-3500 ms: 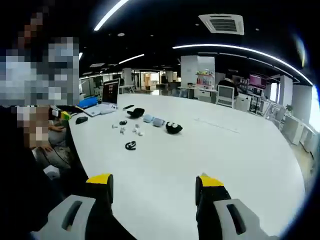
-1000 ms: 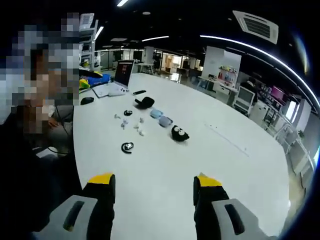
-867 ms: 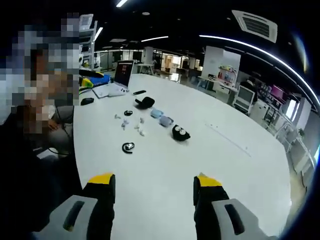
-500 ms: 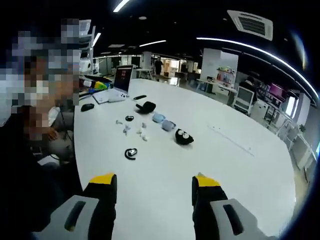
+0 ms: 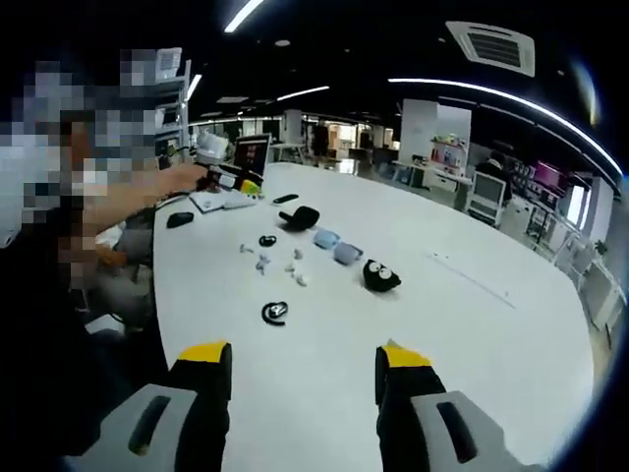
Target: Pick up the earbuds from the table and place the earbuds into the earbud case
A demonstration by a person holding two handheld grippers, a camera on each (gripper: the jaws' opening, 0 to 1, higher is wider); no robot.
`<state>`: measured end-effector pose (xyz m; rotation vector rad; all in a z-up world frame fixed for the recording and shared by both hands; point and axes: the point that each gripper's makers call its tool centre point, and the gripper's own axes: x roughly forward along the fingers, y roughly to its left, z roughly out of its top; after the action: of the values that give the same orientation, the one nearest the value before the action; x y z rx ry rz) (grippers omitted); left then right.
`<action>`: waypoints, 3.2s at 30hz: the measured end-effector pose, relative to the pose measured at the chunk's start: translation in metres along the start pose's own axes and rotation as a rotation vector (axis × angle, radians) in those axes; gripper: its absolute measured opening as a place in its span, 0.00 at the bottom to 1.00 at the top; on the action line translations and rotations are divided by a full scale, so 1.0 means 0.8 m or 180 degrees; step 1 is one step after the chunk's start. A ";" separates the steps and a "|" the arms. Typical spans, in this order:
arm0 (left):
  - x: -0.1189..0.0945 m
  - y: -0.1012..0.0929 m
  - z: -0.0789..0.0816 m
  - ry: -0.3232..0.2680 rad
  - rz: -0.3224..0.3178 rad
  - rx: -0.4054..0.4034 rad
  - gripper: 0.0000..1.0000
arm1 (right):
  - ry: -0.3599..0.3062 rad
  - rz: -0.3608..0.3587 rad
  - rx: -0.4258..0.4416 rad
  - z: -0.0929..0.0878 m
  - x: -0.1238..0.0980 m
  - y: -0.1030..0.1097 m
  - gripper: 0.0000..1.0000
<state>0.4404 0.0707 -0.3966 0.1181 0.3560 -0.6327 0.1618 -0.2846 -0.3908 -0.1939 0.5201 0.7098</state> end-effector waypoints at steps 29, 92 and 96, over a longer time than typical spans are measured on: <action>0.143 0.014 -0.054 0.0273 -0.0708 -0.0890 0.62 | 0.0079 -0.0126 0.0116 -0.012 0.001 -0.003 0.56; 0.115 0.012 -0.033 -0.0337 -0.0859 -0.0699 0.07 | -0.0043 0.0009 0.0283 -0.015 0.023 0.019 0.55; 0.111 0.006 -0.029 -0.0347 -0.0887 -0.0671 0.07 | -0.0053 0.0021 0.0285 -0.015 0.023 0.021 0.55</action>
<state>0.5028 0.0297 -0.4501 -0.1703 0.3342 -0.8686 0.1576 -0.2661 -0.4107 -0.1024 0.5357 0.6923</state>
